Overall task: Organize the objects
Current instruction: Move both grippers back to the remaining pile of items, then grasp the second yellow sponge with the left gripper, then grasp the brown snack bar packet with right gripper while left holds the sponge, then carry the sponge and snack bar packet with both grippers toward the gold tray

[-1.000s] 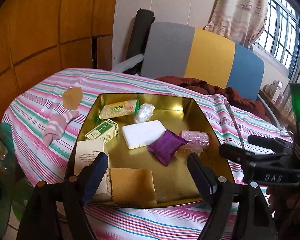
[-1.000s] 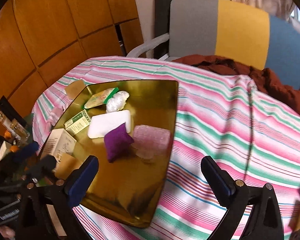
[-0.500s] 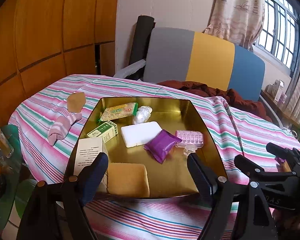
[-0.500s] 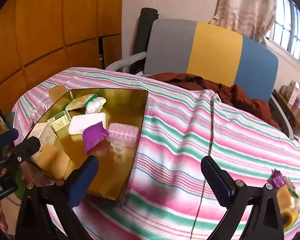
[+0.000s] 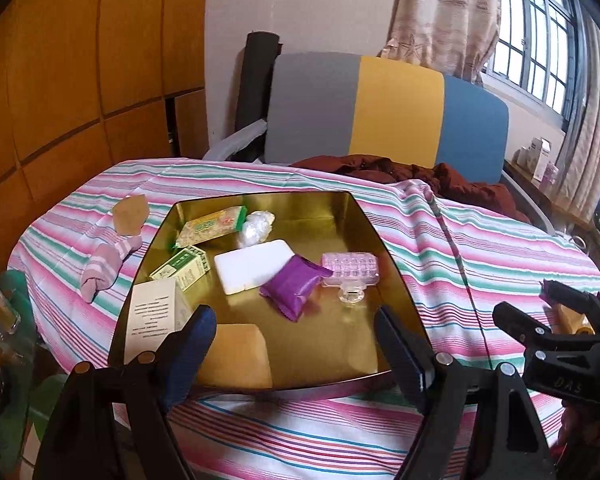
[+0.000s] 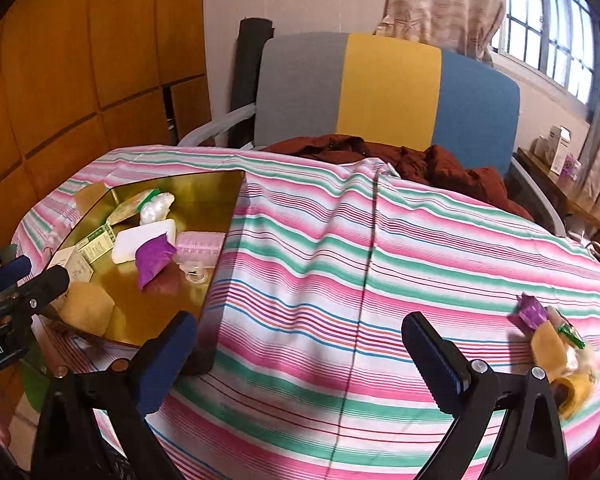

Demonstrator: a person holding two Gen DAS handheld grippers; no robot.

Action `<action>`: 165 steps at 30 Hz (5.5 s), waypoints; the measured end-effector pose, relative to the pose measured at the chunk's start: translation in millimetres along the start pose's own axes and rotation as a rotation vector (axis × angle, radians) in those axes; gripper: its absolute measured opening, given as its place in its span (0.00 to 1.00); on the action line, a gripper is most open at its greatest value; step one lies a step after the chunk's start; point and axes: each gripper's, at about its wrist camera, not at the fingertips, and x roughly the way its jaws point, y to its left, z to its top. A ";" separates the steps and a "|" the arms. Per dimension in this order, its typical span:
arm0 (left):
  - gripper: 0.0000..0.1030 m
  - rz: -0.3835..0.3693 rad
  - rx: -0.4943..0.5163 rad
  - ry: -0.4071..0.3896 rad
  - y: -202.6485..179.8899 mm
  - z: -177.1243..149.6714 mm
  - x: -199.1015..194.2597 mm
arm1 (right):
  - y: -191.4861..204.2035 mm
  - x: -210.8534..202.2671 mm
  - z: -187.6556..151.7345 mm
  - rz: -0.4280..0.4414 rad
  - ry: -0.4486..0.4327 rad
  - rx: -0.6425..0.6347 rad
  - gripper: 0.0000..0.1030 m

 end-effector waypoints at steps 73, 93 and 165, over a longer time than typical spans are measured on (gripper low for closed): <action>0.62 -0.868 0.206 0.605 -387.4 -8.4 131.5 | -349.6 -97.4 -95.5 -0.265 -0.019 0.840 1.00; 0.39 -0.773 0.231 0.439 -264.7 -14.5 105.6 | -346.5 -76.5 -81.9 -0.251 0.088 0.776 1.00; 0.40 -0.255 -0.019 -0.004 -4.6 24.5 -5.6 | -28.8 17.0 44.7 0.408 0.171 0.123 0.46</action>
